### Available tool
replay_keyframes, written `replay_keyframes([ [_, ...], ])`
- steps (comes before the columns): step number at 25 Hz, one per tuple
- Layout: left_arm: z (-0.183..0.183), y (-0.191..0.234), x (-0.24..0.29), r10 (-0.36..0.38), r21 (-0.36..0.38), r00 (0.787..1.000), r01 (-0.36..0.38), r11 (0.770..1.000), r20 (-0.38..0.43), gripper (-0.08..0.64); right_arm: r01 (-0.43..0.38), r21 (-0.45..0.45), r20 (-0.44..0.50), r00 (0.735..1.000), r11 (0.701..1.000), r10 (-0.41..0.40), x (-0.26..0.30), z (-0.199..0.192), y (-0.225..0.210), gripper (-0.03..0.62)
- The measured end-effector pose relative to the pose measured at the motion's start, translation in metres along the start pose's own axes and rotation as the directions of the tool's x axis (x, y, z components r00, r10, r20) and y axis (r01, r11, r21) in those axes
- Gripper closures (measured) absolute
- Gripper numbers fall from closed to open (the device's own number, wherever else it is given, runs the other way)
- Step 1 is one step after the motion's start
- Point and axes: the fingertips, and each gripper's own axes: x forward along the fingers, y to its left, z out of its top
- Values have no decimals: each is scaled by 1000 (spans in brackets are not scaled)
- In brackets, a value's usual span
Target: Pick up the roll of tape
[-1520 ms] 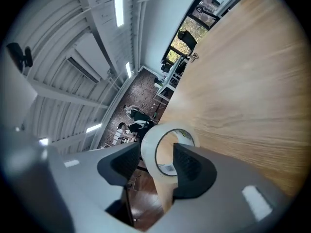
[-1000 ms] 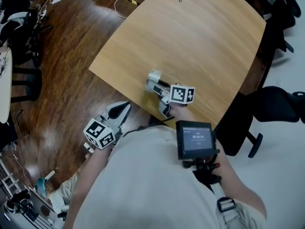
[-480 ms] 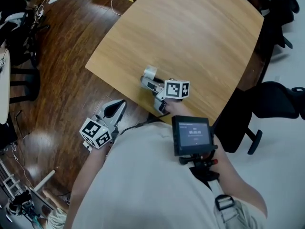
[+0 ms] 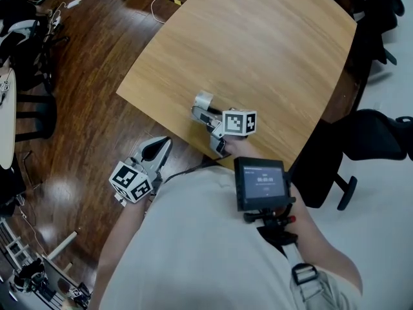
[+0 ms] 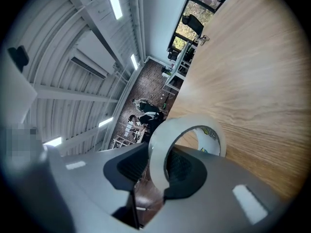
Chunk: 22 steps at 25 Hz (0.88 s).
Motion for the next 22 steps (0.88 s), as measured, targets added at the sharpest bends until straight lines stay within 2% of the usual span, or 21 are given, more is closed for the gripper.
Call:
replay_keyframes([
  [11,-6,-14,-3,-12,12,1000,12,1000,14,555,-6,-32,54,999,999,8,-23,4,16,499],
  [18,-8,-19,-22,8,10,996,-9,1000,94,555,-18,-147,122,992,989,36,-44,10,47,499],
  [22,-10,-13,-51,29,11,993,-30,999,118,555,-39,-224,147,986,974,73,-43,11,84,499],
])
